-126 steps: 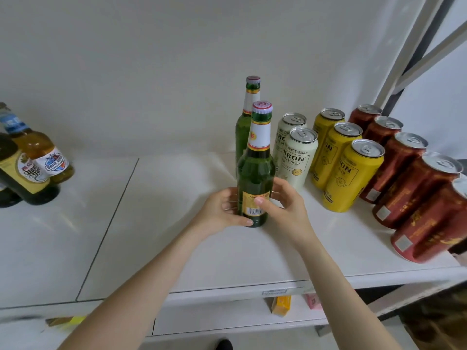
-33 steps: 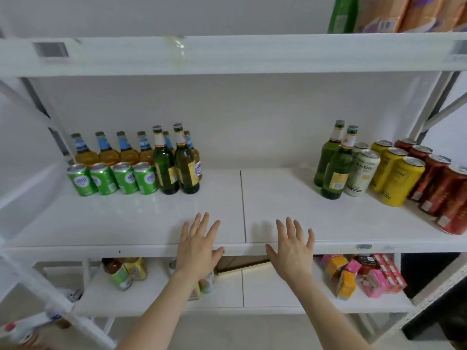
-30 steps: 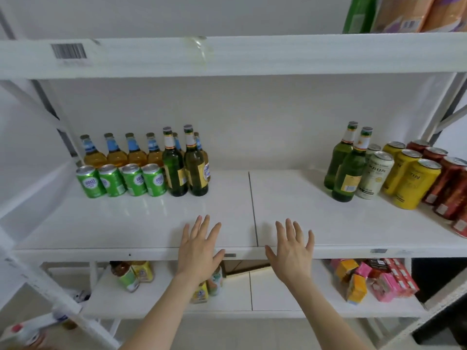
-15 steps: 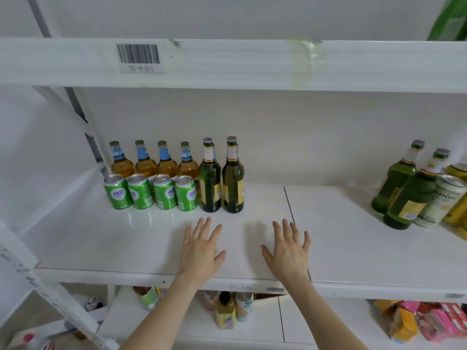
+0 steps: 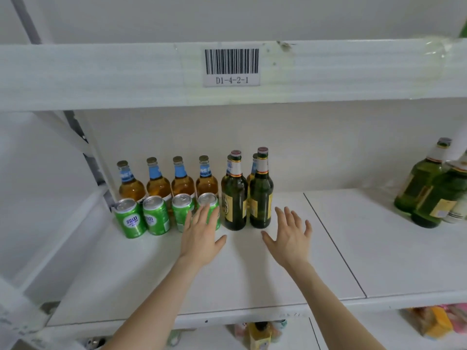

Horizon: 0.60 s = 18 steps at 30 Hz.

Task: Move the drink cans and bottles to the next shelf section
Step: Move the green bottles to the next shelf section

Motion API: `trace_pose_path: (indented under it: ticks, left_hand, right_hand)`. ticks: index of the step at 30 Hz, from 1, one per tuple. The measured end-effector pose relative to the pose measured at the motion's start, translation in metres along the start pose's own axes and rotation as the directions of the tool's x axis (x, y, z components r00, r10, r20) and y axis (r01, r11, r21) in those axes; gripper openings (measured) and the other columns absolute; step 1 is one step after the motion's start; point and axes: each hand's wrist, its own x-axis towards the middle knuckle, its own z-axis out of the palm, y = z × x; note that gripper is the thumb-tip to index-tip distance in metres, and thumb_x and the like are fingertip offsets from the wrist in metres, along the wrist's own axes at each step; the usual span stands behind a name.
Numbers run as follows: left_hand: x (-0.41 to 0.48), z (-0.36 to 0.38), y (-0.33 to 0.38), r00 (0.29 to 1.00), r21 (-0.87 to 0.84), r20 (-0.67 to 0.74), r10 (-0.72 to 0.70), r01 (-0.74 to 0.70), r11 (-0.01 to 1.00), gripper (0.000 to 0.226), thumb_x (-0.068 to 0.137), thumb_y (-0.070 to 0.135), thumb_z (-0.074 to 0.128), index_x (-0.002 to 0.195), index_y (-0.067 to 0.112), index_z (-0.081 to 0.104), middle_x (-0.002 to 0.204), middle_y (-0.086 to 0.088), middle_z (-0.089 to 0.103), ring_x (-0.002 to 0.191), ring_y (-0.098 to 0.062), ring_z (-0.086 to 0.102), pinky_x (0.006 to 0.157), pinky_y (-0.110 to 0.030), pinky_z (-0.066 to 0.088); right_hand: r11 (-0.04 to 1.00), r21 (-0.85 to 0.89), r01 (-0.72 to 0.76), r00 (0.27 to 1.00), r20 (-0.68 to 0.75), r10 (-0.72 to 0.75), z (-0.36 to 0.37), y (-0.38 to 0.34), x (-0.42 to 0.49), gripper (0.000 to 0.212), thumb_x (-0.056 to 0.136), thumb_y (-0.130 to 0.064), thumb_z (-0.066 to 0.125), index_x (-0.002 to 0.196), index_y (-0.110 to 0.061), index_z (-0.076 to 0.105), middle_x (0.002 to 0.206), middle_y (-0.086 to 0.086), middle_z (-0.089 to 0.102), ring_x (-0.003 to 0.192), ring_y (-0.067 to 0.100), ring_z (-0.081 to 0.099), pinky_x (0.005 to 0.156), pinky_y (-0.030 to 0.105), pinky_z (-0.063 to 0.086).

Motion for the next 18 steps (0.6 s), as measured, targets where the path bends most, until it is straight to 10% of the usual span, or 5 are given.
trace_pose_path:
  ticks: [10, 18]
  left_hand:
    - [0.079, 0.001, 0.0, 1.0, -0.275, 0.008, -0.029, 0.03, 0.961, 0.102, 0.074, 0.059, 0.074, 0.153, 0.02, 0.022, 0.156, -0.003, 0.036, 0.145, -0.025, 0.03, 0.121, -0.05, 0.022]
    - [0.115, 0.009, 0.009, 0.995, -0.641, 0.077, -0.058, 0.094, 0.762, 0.093, 0.069, 0.038, 0.087, 0.145, 0.025, 0.033, 0.139, 0.004, 0.055, 0.128, -0.018, 0.053, 0.101, -0.031, 0.044]
  right_hand:
    - [0.959, 0.282, -0.031, 0.998, 0.057, 0.015, -0.003, -0.007, 0.071, 0.083, 0.088, -0.059, 0.057, 0.151, -0.019, 0.023, 0.145, 0.003, 0.05, 0.131, 0.027, 0.047, 0.109, 0.047, 0.033]
    - [0.731, 0.68, -0.058, 0.981, 0.176, -0.086, 0.005, 0.0, 0.115, 0.076, 0.083, -0.036, 0.076, 0.143, -0.018, 0.034, 0.133, 0.001, 0.057, 0.117, 0.022, 0.056, 0.094, 0.033, 0.049]
